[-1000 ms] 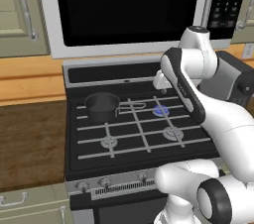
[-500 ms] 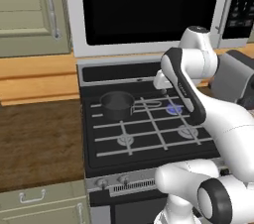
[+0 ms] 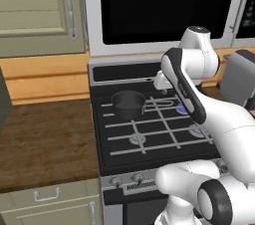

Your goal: Turn off the rear right burner of the stove.

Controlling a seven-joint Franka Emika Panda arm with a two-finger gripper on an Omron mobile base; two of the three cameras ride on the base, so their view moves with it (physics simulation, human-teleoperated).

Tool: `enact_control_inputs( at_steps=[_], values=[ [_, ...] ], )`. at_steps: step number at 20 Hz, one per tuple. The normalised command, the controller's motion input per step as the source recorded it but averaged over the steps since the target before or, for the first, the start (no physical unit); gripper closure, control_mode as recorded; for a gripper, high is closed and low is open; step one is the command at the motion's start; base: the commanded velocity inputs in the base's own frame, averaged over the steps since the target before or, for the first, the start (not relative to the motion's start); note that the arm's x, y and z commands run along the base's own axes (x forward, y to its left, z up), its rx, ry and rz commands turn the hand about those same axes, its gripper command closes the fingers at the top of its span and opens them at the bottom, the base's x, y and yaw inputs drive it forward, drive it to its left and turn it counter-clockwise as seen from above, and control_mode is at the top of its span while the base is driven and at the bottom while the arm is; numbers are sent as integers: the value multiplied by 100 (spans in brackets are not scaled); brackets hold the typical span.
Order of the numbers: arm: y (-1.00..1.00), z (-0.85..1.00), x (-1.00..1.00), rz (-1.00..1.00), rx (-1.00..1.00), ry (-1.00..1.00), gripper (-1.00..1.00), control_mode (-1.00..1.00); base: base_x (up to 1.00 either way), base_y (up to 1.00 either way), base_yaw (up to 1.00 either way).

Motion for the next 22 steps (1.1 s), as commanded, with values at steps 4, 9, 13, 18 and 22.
enact_control_inputs(
  at_steps=[4, 9, 13, 18, 22],
  values=[
    [2, 0, 0, 0, 0, 0, -100, -100, 2, 6, 0],
    [-5, 0, -8, 0, 2, 0, -100, -100, 0, 0, 0],
    [-76, -43, -79, 0, 13, -9, -100, -100, 0, 0, 0],
    [-100, -81, -100, 0, 24, -19, -100, -100, 0, 0, 0],
    [-100, -96, -100, 0, 28, -26, -100, -100, 0, 0, 0]
  ],
)
